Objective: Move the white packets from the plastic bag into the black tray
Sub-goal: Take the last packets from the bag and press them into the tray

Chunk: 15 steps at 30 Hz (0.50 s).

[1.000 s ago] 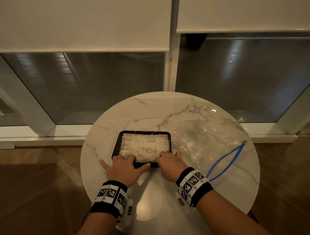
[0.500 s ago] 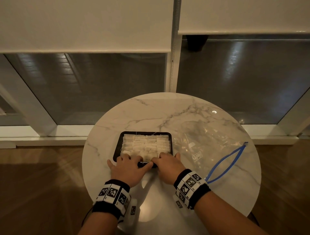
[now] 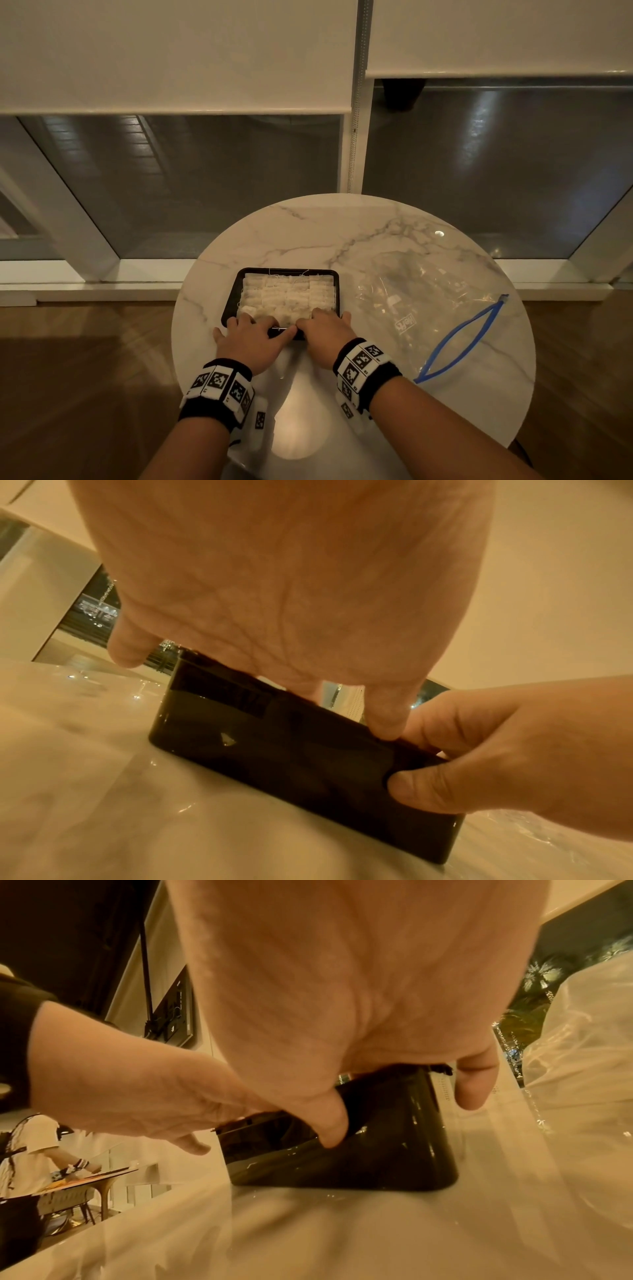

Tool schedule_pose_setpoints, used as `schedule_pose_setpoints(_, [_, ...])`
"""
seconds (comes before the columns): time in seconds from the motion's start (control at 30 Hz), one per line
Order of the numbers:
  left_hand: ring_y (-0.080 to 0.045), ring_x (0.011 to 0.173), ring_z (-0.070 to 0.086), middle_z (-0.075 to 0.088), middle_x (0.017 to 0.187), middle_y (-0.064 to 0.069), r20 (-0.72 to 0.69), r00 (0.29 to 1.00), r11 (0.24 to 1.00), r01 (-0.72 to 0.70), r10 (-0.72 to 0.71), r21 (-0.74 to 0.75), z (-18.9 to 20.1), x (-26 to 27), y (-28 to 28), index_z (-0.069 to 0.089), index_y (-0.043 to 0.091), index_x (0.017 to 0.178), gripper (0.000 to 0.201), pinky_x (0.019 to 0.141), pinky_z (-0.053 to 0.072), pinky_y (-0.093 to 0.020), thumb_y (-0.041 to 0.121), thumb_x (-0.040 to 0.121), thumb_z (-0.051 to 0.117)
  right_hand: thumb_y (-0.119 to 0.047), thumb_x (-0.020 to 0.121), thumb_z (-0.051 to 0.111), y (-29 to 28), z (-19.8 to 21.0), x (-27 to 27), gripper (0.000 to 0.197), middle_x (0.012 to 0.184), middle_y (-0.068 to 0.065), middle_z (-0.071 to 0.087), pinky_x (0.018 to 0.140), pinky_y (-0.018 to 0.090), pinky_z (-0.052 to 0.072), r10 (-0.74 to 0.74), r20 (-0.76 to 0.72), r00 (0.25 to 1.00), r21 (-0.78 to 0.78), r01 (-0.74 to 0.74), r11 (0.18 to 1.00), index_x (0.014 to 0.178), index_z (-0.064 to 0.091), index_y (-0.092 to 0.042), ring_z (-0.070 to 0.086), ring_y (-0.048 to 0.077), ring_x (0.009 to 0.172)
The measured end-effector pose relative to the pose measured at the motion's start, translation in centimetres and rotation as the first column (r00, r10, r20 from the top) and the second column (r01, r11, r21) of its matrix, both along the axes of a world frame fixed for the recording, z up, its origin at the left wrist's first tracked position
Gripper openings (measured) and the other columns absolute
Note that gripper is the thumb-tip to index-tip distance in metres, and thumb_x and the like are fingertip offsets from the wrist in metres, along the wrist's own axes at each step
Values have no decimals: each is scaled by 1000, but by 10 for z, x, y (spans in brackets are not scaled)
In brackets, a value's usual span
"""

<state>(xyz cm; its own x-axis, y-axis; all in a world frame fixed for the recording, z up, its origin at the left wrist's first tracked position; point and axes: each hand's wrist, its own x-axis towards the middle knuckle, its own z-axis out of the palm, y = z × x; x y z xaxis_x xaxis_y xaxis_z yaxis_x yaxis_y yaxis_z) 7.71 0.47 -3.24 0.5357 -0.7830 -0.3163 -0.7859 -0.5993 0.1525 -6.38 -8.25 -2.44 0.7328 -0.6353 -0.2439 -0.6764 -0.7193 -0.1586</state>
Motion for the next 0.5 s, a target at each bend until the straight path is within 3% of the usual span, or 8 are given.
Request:
schedule_pose_setpoints(0.2, [-33,136,33,42,145,-8,-5,1000,1000,2,-2,2,1,3,0,56,43,125,68,115,19,-62,87,82,28,-19,94,49,0,-3,2,36,121,8,54,98,52,33,-4,11,1000,-4,4,1000,129,54,-28,48,30,119])
schedule_pose_setpoints(0.3, [-31,136,33,43,144,-7,3,1000,1000,6,-6,-4,1,0,1,54,42,126,67,114,20,-65,86,83,26,-28,99,45,2,-1,-2,29,121,6,55,98,53,31,-14,63,998,-12,15,1000,126,54,-26,49,30,118])
schedule_pose_setpoints(0.4, [-29,137,34,45,144,-2,37,999,993,-33,38,-110,8,-9,4,52,40,130,61,112,17,-71,79,88,31,-41,102,39,7,3,-14,35,128,1,53,100,50,28,-28,186,982,-33,35,999,133,51,-29,42,24,123])
schedule_pose_setpoints(0.5, [-27,136,34,49,140,0,137,988,959,-24,66,-283,17,-24,4,58,37,125,44,112,14,-72,63,92,45,-46,100,40,12,8,-34,37,128,-9,50,99,41,26,-106,413,905,3,115,993,135,50,-36,37,15,122])
